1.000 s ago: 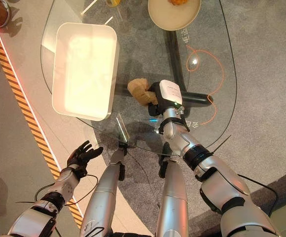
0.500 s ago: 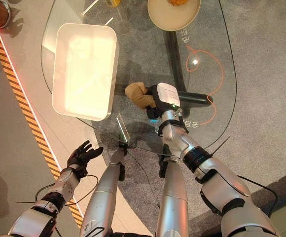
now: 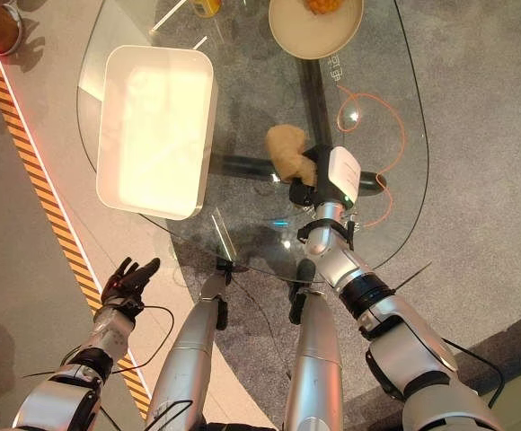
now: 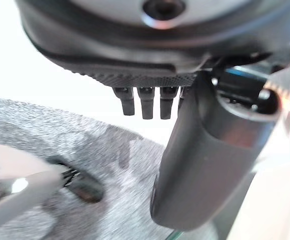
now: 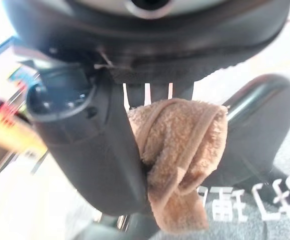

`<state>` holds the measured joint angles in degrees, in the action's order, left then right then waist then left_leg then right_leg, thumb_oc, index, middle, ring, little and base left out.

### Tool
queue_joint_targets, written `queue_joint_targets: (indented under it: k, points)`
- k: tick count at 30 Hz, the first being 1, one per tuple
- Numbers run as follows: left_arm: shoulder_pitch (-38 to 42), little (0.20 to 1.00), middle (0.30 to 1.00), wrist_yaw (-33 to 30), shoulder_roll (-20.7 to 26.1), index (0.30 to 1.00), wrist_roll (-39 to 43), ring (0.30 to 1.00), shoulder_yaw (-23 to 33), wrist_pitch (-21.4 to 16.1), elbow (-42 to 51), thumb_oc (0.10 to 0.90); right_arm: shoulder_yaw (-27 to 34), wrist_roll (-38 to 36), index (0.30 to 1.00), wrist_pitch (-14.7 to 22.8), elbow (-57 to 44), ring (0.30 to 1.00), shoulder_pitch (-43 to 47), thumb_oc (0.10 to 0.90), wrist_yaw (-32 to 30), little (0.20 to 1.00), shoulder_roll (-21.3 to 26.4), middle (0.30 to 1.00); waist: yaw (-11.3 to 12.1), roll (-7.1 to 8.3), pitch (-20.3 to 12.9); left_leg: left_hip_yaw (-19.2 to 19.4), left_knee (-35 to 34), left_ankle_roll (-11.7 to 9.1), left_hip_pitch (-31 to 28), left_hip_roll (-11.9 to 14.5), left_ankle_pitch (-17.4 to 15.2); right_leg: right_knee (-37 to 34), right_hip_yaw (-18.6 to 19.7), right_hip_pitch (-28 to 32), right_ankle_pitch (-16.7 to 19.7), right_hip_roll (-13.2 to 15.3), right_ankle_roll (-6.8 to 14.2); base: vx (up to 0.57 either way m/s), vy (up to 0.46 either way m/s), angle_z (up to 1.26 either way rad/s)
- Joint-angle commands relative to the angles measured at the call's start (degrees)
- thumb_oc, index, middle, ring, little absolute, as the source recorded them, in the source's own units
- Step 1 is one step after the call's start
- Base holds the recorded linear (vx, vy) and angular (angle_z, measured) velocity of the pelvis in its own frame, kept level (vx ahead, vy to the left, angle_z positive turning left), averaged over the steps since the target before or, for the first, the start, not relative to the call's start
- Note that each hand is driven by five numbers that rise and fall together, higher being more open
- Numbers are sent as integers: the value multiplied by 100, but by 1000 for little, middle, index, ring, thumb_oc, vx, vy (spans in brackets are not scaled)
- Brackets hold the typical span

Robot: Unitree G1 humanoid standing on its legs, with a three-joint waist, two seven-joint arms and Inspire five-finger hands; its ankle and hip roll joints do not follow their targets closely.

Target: Wipe the table with a cloth and put it in the basket.

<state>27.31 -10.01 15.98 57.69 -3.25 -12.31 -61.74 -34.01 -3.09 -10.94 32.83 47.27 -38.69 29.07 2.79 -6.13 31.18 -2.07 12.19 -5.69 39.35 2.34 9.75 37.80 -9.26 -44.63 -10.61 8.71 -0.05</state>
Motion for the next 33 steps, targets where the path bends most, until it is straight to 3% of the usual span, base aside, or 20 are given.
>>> queue_joint_targets:
  k: [1,13,19,33]
  points:
    - [-218,900,900,-383,207,900,477,900,312,-545,41,800,289,66,300,725,-1143,300,212,100,-471,200,-11,300,-123,89,-138,503,876,392,2,-398,-952,-1003,105,93,580,-342,150,0,0,0]
    - [-137,900,900,-795,313,900,1231,900,884,-1424,487,800,515,151,300,903,-1997,300,-178,100,-283,200,74,300,-227,108,-138,497,891,399,0,-412,-955,-939,174,87,483,-384,94,-1,3,0]
    - [-65,900,900,-971,424,900,1196,900,1000,-2130,1051,800,618,238,300,960,-2504,300,-310,100,-226,200,119,300,-243,77,-138,493,839,381,-87,-426,-934,-917,183,165,429,-372,88,-2,15,-1]
    - [50,900,900,-878,582,900,868,900,1142,-2648,2062,800,885,488,300,950,-3098,300,-476,100,-63,200,136,300,-269,37,-138,553,712,358,-171,-412,-862,-1055,205,281,453,-361,36,0,0,0]
